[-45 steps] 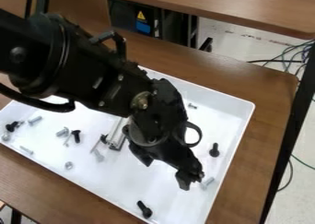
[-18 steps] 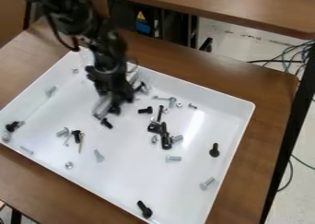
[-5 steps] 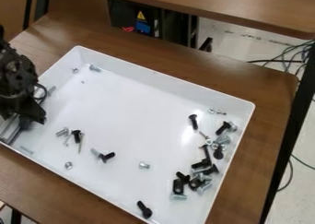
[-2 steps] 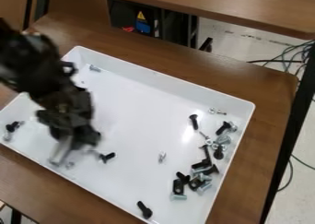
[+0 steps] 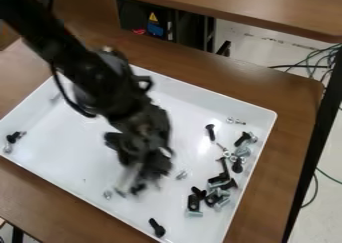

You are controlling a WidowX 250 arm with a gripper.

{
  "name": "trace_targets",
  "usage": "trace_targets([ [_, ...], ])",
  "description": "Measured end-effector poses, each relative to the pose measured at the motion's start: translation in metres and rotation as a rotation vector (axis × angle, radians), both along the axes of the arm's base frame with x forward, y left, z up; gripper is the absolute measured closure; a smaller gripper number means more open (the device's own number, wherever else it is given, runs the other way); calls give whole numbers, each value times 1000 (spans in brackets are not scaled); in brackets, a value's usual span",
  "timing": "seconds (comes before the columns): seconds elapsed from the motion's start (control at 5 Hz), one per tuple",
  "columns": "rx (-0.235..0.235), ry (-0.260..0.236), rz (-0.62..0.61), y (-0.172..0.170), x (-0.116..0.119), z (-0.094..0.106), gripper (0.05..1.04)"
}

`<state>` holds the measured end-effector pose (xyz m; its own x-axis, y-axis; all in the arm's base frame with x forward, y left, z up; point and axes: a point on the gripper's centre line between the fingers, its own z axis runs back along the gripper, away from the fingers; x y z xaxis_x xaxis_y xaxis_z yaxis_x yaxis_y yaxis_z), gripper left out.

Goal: Sweep into pile

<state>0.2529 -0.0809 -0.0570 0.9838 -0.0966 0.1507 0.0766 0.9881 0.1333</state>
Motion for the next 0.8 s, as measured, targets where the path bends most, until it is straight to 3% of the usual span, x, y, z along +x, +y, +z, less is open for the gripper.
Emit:
trace_targets([
  [0.2, -16, 3, -37, -49, 2, 8, 722],
  [0.4, -26, -13, 33, -54, 8, 12, 722],
  [0.6, -27, -30, 134, -24, 19, 14, 722],
  [0.8, -3, -77, 324, 27, 27, 33, 722],
])
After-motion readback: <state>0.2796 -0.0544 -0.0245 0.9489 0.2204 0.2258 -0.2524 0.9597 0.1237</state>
